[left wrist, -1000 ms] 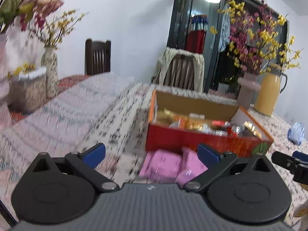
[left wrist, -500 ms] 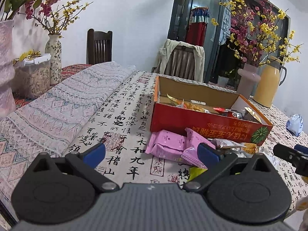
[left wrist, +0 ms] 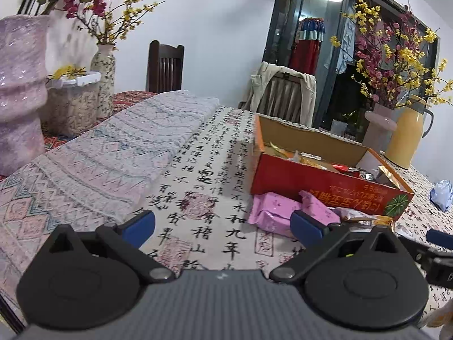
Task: Organize snacks
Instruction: 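Grasp the lime-green packet with the right tool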
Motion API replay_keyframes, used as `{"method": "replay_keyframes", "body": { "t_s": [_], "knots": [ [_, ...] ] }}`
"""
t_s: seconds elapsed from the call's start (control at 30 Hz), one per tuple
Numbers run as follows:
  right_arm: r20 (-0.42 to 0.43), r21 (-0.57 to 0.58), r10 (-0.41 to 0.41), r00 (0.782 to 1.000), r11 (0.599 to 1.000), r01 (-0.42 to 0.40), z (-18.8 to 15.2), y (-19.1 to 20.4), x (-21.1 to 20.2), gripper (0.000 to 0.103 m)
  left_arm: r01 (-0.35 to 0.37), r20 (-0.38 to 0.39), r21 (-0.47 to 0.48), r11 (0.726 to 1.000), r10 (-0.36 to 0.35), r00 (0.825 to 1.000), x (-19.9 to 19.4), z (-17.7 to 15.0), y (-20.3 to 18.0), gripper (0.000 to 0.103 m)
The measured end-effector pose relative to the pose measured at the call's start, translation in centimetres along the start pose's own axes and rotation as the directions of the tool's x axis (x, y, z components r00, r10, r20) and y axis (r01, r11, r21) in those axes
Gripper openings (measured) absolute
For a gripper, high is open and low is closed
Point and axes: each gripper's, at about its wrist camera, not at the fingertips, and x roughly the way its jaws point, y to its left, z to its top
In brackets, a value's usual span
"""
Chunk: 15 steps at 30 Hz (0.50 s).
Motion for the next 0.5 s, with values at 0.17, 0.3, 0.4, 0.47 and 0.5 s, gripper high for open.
{"method": "replay_keyframes", "body": {
  "t_s": [0.17,0.3,0.4,0.47,0.5],
  "knots": [
    [-0.054,-0.073,0.049,0.997,0.996,-0.053,-0.7,2.2,1.1,0.103,-0.009,-0.018,-0.010,1.000,0.009,1.000,-0.1,-0.5,1.0,0.103],
    [-0.079,-0.178,0.075,0.994,0.980,-0.088,-0.7,3.6,1.6,0.100,-0.017,-0.030,-0.015,1.000,0.017,0.999,-0.3,-0.9,1.7,0.103],
    [-0.125,-0.270,0.086,0.988,0.956,-0.117,-0.5,4.3,2.3,0.092,-0.025,-0.033,-0.008,1.000,0.025,0.999,-0.7,-1.2,2.1,0.103],
    [-0.168,-0.315,0.102,0.980,0.937,-0.152,-0.3,4.6,2.9,0.083,-0.029,-0.038,-0.006,1.000,0.028,0.999,-0.9,-1.4,2.4,0.103],
    [-0.186,-0.331,0.113,0.976,0.928,-0.171,-0.2,4.7,3.1,0.081,-0.032,-0.042,-0.006,0.999,0.032,0.999,-0.9,-1.5,2.6,0.103]
  ]
}}
